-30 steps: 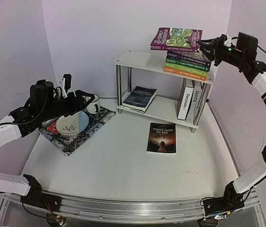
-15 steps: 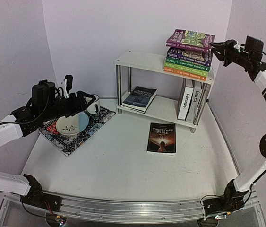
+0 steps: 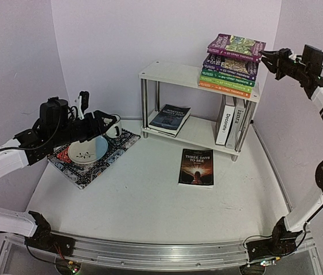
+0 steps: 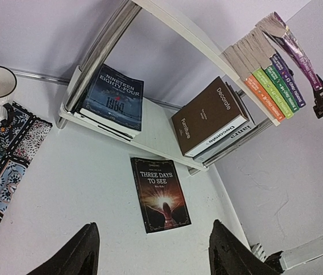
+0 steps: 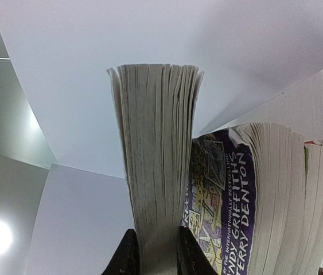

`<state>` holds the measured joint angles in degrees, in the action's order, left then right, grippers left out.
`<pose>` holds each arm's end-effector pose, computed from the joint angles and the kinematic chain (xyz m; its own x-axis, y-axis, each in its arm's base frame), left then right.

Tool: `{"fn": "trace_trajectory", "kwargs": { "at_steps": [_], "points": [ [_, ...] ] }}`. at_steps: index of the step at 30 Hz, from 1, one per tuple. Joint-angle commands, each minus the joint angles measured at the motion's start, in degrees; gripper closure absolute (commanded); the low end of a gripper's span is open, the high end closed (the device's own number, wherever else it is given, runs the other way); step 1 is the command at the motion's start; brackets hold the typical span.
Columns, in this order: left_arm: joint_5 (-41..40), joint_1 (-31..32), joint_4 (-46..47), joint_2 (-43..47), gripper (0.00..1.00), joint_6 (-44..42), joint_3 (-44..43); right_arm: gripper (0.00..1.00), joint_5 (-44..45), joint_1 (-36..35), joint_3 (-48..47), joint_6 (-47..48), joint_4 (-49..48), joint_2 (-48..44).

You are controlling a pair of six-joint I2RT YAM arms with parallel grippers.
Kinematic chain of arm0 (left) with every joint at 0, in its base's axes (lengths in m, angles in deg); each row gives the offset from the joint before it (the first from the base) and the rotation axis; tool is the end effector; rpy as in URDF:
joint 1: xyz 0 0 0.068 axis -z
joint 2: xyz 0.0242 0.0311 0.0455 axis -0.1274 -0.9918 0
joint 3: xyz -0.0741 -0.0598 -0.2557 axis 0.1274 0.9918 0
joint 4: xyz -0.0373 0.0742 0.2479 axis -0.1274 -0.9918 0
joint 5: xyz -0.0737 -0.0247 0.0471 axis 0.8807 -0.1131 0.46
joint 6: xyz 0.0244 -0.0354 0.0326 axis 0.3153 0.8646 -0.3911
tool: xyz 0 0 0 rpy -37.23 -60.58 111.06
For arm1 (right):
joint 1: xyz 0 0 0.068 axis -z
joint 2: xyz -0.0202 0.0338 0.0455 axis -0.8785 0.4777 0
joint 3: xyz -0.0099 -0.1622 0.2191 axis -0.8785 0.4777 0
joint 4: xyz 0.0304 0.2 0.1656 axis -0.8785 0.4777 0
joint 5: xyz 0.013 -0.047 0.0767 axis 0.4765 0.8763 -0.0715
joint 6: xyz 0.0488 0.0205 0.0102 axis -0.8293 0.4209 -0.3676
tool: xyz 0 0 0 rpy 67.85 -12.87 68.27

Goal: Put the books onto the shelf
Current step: Place the book on the book pile on the shelf.

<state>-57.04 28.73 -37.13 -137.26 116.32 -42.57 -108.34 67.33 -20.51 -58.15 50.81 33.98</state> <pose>0.2011 -0.1514 0.3447 -0.5720 -0.3307 -0.7506 0.4150 0.6727 -0.6126 0.3387 -0.0117 0.5315 -0.4152 0.7916 -0.4484 -0.4773 0.2300 0.8481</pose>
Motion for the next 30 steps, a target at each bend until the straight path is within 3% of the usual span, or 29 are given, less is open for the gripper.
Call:
{"fn": "trace_trajectory", "kwargs": {
  "at_steps": [1,15,30],
  "points": [
    [0.3,-0.2,1.5,-0.3,0.34,-0.3,-0.4,1.0,-3.6,0.2,0.2,-1.3,-10.5,-1.9],
    [0.8,-0.2,2.1,-0.8,0.34,-0.1,-0.2,1.0,-4.7,0.2,8.2,-1.5,-13.0,-4.5],
    [0.6,-0.2,2.2,-0.3,0.34,0.0,0.3,1.0,-6.1,0.2,8.9,-1.5,-13.1,-6.2]
  ]
}}
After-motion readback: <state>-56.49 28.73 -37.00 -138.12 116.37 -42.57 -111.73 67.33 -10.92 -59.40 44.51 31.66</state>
